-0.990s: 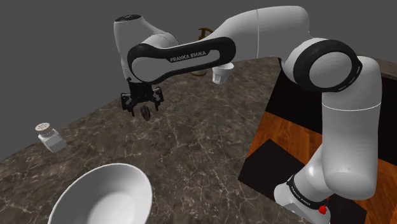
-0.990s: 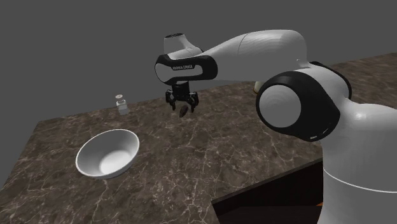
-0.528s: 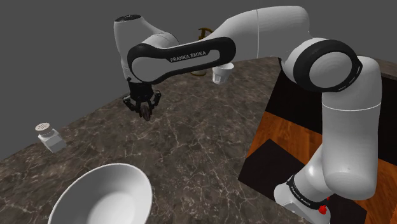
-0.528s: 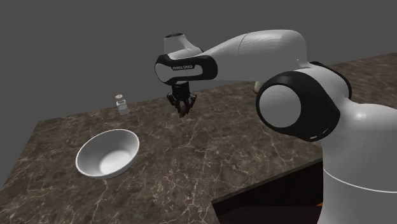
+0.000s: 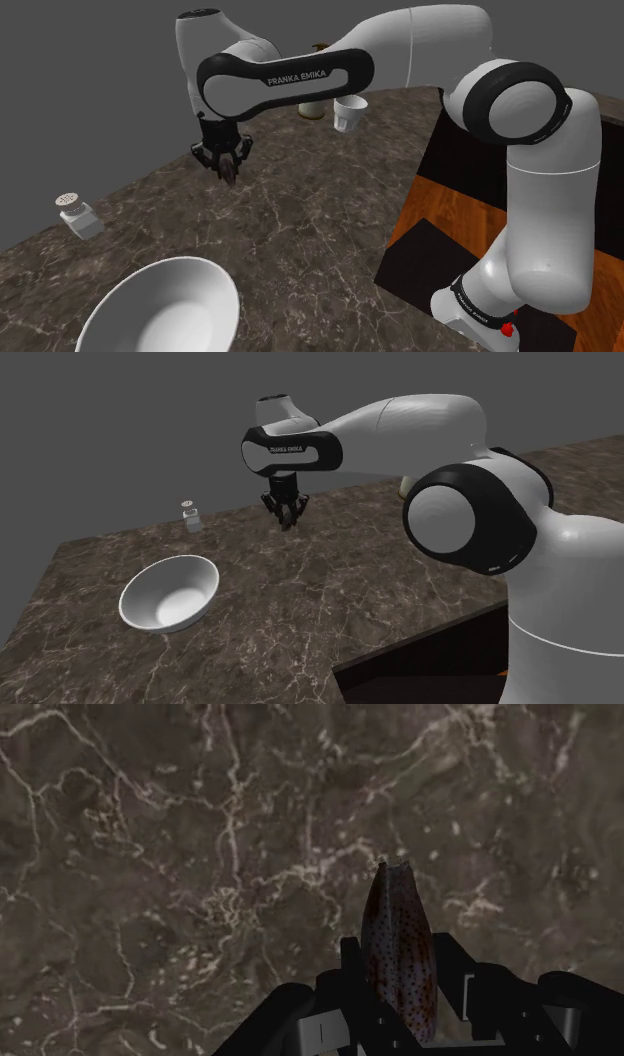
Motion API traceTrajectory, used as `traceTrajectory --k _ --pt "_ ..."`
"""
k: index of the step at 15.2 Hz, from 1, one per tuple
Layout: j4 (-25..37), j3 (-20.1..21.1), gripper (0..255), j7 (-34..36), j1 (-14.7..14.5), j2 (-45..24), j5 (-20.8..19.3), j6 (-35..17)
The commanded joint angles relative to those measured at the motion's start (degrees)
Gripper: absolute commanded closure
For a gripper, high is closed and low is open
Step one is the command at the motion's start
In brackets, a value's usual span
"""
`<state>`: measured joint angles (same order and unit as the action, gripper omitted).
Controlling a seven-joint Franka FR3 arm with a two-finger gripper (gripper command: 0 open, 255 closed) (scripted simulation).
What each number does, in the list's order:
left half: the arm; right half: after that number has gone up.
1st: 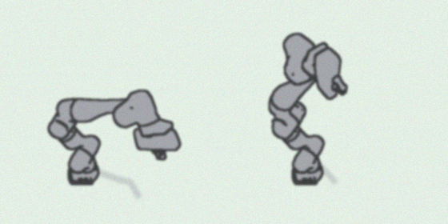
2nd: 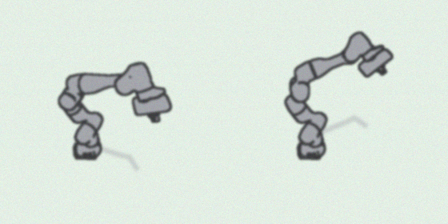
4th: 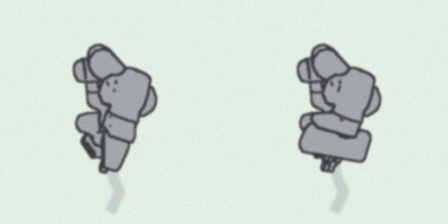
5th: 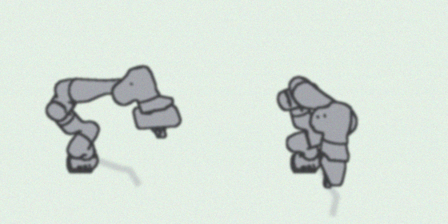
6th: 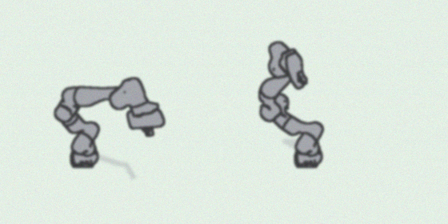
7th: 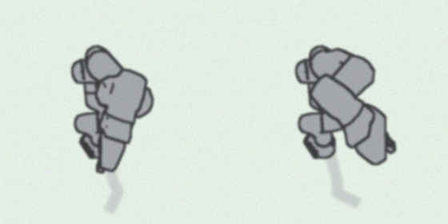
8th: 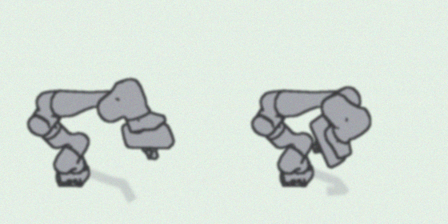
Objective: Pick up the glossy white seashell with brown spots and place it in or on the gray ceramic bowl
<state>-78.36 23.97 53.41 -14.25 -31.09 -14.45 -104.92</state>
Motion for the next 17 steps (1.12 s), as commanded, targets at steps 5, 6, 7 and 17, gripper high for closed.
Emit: traceTrajectory --k 5,6,7,17 --pt "3.51 0.24 255 -0.47 -0.29 0.76 0.42 4.18" --pt "4.25 0.27 255 -0.54 -0.37 0.79 0.46 4.93" --pt "5.01 0.29 255 -0.62 -0.47 0.80 0.49 5.69" --pt "14.36 0.35 255 -1.31 -1.93 -0.13 0.35 13.95"
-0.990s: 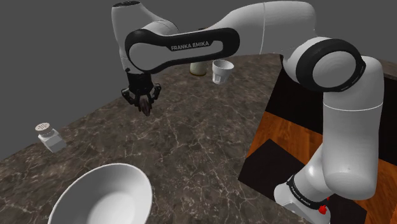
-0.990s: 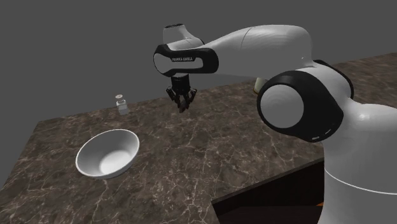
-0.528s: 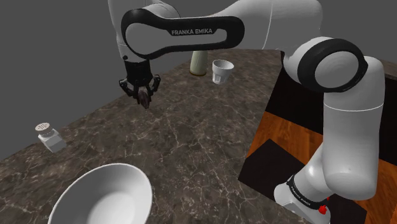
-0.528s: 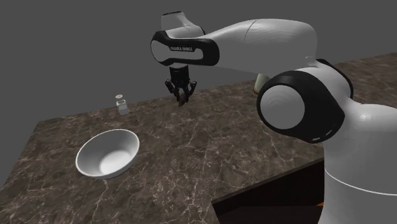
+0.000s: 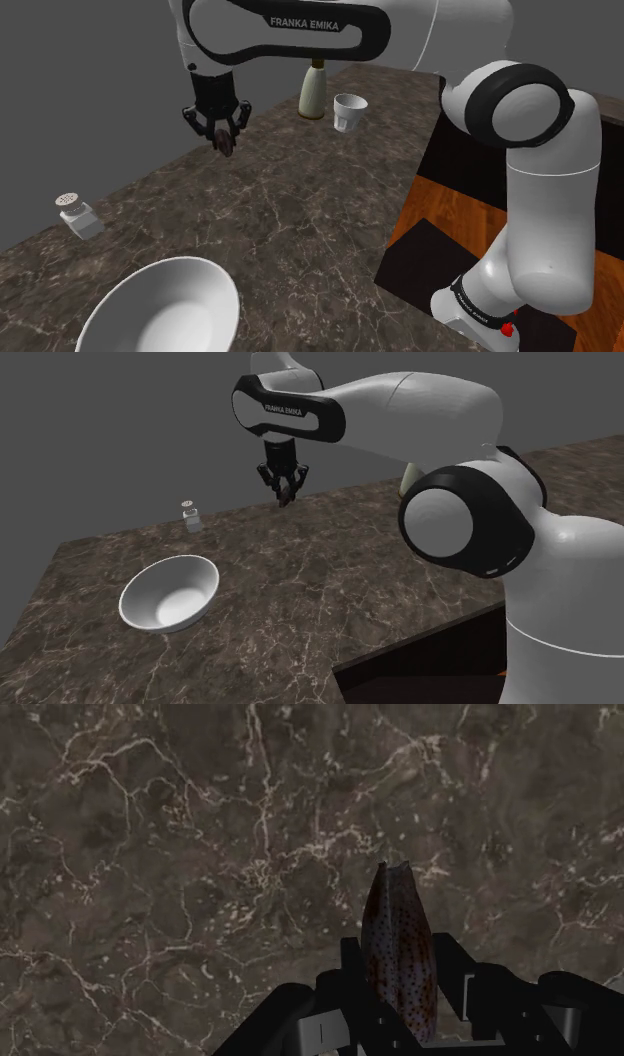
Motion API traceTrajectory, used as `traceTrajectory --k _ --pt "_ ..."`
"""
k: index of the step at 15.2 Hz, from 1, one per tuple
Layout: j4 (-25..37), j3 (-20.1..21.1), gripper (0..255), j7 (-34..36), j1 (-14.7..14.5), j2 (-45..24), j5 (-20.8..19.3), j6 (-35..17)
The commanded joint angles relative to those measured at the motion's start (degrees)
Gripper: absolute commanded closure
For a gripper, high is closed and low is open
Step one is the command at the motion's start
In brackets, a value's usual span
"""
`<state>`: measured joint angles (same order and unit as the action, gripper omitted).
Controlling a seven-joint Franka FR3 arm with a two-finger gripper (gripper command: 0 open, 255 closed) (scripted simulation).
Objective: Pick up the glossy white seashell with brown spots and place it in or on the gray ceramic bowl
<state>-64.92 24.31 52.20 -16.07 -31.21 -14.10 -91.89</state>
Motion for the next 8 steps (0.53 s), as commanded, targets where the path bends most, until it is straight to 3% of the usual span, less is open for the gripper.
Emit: traceTrajectory --k 1,7,8 --pt "2.09 0.00 255 -0.18 -0.34 -0.24 -0.06 1.85" --pt "10.17 -0.22 255 -0.66 -2.02 -2.30 -0.73 7.75" --pt "7.86 0.17 255 0.47 -2.25 -0.89 -0.37 6.93"
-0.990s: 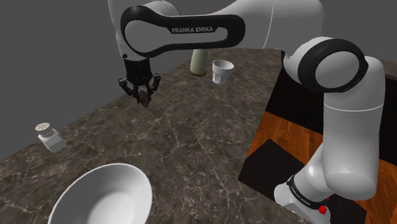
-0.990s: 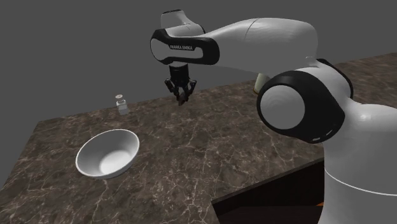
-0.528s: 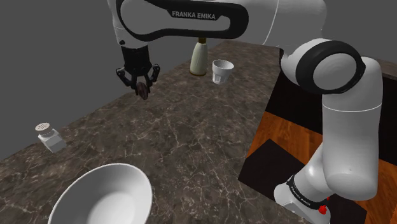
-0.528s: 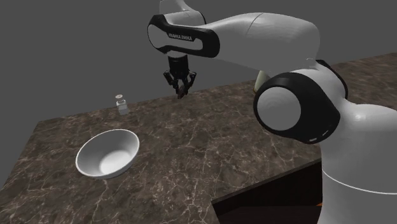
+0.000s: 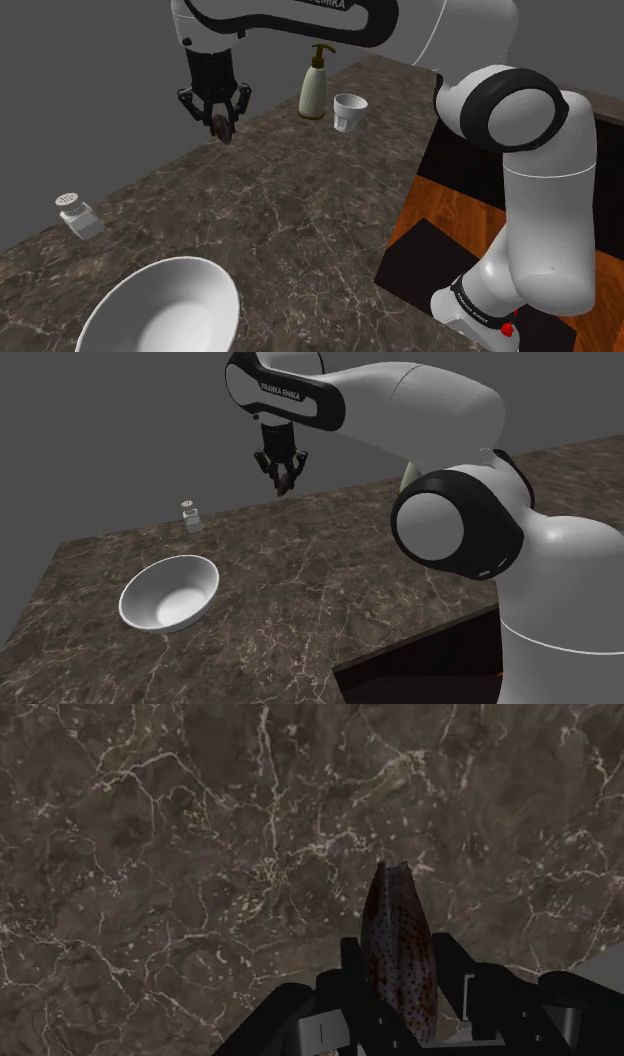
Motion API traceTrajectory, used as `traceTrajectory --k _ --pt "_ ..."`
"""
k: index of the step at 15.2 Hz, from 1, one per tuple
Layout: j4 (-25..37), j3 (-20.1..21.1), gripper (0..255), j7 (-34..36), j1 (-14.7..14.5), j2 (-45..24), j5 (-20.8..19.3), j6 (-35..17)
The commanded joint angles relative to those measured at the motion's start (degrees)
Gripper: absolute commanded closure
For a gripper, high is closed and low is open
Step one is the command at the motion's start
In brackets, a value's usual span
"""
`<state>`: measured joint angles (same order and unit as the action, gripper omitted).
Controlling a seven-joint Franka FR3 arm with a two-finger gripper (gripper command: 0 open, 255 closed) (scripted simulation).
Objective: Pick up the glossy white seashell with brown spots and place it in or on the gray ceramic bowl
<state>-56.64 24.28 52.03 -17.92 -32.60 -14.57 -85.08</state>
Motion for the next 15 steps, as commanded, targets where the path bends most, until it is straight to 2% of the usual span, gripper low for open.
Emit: traceTrajectory --k 1,8,15 --pt "-2.47 0.58 255 1.76 -0.70 1.76 0.40 -0.59" --pt "-11.65 3.13 255 9.54 -4.23 7.66 1.95 -3.47" --pt "-14.85 5.61 255 17.68 -9.46 9.76 2.30 -4.10"
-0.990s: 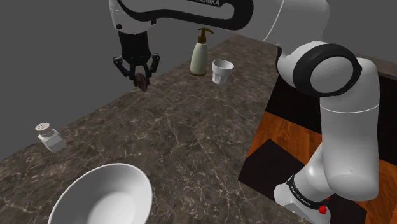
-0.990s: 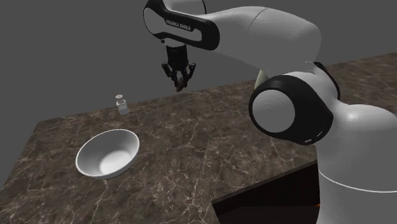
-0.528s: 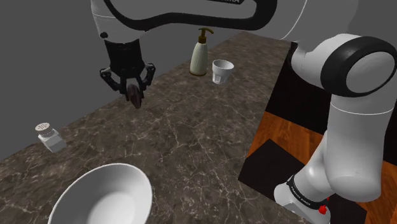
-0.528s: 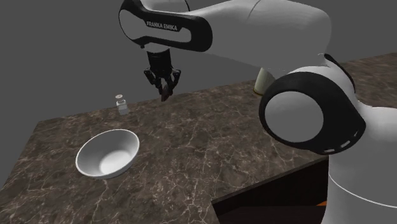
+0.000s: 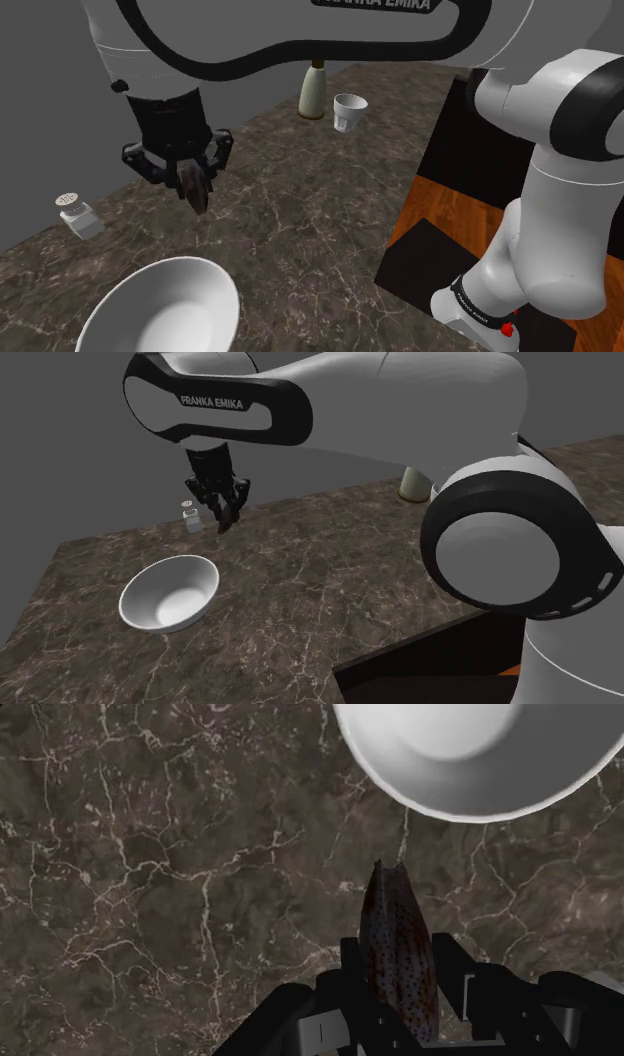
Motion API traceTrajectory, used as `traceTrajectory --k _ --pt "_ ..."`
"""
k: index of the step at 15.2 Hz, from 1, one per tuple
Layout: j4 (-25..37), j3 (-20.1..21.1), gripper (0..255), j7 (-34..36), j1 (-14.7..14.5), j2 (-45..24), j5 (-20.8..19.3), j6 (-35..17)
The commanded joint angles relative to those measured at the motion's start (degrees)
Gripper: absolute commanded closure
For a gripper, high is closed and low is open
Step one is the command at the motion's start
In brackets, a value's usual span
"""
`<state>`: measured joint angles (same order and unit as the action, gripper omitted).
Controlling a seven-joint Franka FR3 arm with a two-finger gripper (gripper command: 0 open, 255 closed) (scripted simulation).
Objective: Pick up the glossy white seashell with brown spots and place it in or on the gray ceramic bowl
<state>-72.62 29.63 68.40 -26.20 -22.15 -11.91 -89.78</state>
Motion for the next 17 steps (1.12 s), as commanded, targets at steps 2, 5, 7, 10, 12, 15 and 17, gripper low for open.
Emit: traceTrajectory --k 2,5,7,10,12,15,17 --pt "1.12 0.94 255 3.72 -2.96 -0.71 -0.49 0.73" --pt "1.82 1.88 255 7.39 -5.90 -1.25 -0.91 1.18" --pt "2.78 2.45 255 9.85 -8.05 -1.95 -1.35 1.66" --pt "5.03 3.21 255 13.56 -11.58 -3.54 -2.26 2.68" --pt "6.76 3.53 255 15.60 -13.77 -4.72 -2.89 3.42" --pt "3.20 3.56 255 15.69 -12.94 -3.96 -2.52 0.64" --pt "1.04 3.57 255 15.76 -12.48 -3.58 -2.35 -1.13"
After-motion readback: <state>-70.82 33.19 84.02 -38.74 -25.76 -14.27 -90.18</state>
